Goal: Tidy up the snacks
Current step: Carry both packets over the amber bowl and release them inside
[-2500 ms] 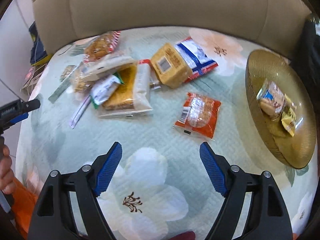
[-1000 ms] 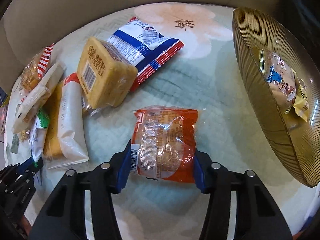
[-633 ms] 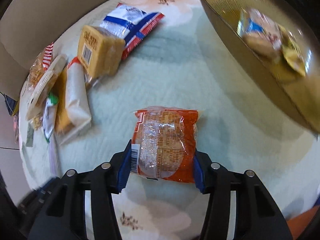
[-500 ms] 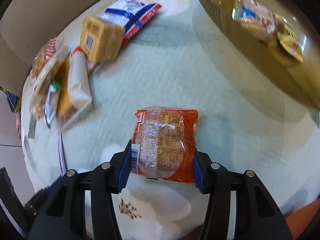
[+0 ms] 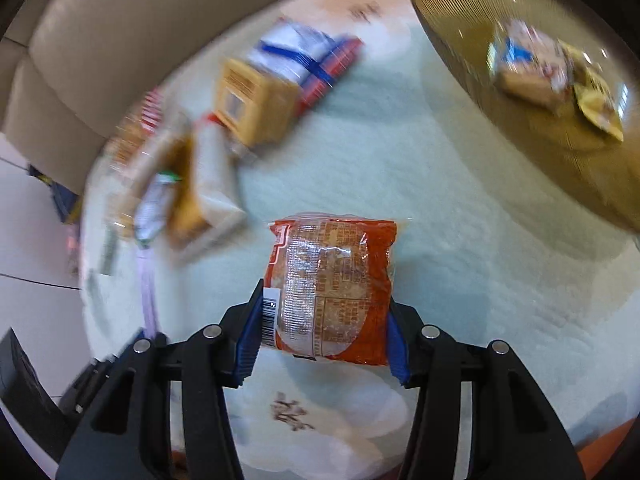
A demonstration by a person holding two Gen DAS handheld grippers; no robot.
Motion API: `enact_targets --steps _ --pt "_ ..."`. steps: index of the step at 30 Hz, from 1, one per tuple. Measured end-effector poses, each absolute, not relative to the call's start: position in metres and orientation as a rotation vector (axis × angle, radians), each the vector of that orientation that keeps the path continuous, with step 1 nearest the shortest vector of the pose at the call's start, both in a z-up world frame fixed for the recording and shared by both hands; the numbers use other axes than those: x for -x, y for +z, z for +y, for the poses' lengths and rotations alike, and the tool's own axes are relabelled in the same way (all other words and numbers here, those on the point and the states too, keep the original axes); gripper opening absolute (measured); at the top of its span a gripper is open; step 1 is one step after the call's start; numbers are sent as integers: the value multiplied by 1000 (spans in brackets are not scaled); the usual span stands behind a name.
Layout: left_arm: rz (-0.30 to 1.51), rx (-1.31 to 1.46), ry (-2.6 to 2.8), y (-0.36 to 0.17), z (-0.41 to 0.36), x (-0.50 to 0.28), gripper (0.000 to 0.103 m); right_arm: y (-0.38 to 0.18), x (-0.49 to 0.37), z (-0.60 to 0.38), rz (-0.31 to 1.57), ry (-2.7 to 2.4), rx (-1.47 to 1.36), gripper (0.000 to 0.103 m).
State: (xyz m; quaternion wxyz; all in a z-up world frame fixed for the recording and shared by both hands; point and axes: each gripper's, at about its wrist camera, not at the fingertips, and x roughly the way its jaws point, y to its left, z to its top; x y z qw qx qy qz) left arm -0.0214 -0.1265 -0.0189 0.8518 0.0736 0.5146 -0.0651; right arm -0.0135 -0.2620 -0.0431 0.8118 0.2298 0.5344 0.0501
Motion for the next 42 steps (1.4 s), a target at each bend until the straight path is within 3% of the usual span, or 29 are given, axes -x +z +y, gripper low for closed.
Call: enact_targets --steps 10,14,26,27,29,30,31,42 --pt "944 -40 -345 63 -153 29 18 54 11 -320 870 29 -532 50" --pt "915 -29 -448 77 -188 -3 18 78 10 -372 808 -138 -486 51" --pt "978 17 -664 54 -315 -90 18 2 7 -482 860 -308 -773 53" --pt "979 21 -678 53 -323 -94 20 0 5 -481 870 -300 -773 55" --pt "987 19 -680 50 -333 -101 27 -3 5 -481 854 -291 -783 70" --pt "988 23 -676 50 -333 -103 47 -3 7 -483 841 -288 -786 69" --pt "982 25 -672 50 -332 -104 51 -1 10 -484 826 -287 -786 69" --pt "944 28 -557 77 -233 -86 50 16 19 -470 764 -273 -724 69"
